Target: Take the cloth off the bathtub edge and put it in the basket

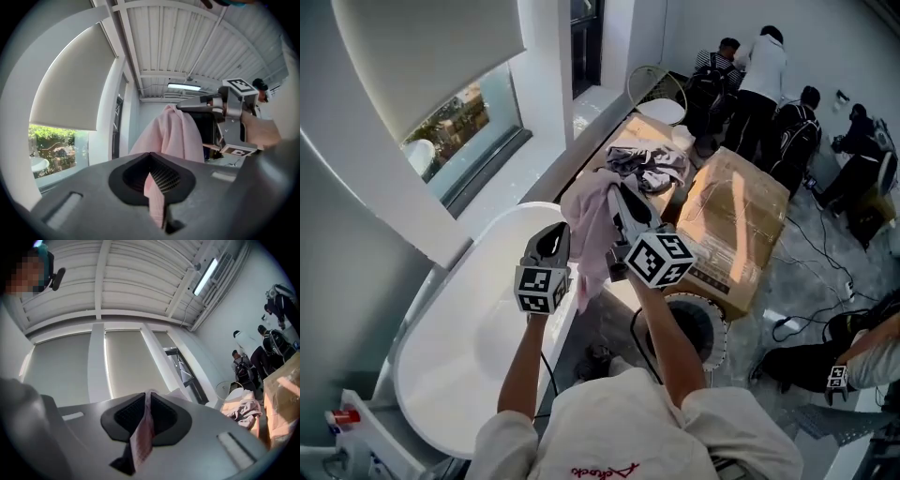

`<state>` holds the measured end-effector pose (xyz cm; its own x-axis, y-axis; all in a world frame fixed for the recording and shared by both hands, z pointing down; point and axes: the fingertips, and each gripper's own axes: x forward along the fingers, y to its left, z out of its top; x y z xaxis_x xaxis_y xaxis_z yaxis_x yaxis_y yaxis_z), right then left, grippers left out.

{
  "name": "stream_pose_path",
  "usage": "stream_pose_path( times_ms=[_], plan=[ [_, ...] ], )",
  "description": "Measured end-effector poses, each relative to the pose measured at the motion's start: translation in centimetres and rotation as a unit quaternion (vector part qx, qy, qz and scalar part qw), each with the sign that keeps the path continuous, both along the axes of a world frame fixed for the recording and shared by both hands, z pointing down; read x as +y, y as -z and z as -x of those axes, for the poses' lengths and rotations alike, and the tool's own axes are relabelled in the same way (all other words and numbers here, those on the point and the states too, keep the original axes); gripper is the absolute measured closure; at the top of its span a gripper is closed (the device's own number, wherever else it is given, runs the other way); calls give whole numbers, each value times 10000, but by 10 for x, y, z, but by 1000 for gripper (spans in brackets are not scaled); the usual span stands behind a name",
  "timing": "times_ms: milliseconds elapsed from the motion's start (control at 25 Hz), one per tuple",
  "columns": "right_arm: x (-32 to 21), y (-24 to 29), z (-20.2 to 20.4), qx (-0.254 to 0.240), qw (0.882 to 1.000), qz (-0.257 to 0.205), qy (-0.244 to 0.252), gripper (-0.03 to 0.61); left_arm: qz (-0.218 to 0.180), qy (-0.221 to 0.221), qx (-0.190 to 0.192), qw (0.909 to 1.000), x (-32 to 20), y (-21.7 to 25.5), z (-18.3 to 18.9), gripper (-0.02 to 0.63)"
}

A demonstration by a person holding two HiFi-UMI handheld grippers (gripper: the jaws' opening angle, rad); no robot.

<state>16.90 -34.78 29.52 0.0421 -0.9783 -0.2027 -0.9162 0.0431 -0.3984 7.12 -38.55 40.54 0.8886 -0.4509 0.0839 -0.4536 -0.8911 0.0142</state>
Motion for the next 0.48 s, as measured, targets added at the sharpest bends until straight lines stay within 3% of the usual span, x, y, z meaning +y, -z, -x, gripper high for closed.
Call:
stream_pose_path(
  times_ms=[240,480],
  plan=[
    [85,14,-49,240,9962,-99,-835,533,-2,-882,65,9961,69,-1,-61,609],
    [163,25,-94,413,9861,-187,-1601,532,-63,-1653,94,9862,130,0,-118,609]
  ],
)
